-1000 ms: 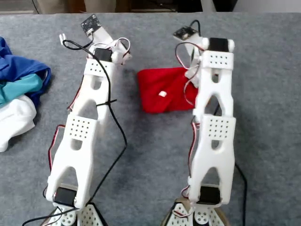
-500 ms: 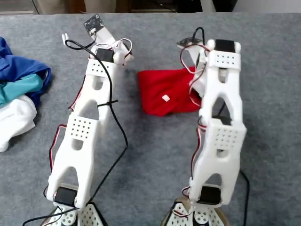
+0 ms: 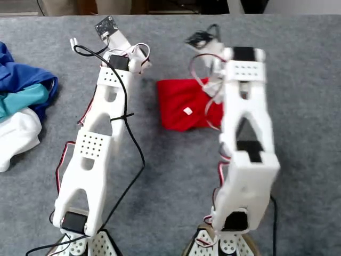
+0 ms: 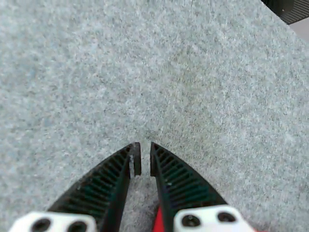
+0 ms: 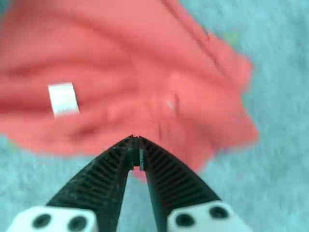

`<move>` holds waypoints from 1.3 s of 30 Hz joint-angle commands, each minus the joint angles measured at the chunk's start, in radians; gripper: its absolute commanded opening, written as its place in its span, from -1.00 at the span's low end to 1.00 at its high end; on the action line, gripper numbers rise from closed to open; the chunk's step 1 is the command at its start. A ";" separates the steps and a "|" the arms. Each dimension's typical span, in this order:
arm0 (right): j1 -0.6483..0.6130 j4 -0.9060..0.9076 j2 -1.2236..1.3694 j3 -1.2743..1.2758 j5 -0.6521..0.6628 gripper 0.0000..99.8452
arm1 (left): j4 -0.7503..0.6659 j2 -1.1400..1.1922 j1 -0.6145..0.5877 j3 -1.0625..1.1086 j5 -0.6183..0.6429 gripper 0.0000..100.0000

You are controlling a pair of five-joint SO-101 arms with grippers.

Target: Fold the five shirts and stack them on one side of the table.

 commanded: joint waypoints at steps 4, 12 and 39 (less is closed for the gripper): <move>-0.035 0.144 0.354 -0.559 -0.015 -0.98 | -0.011 -0.018 -0.006 -0.003 -0.011 -0.90; 0.002 0.305 0.696 -0.978 -0.017 -0.98 | -0.011 -0.018 -0.008 -0.003 -0.011 -0.90; 0.136 0.301 0.266 -0.357 -0.009 -0.99 | -0.011 -0.018 -0.006 -0.003 -0.012 -0.90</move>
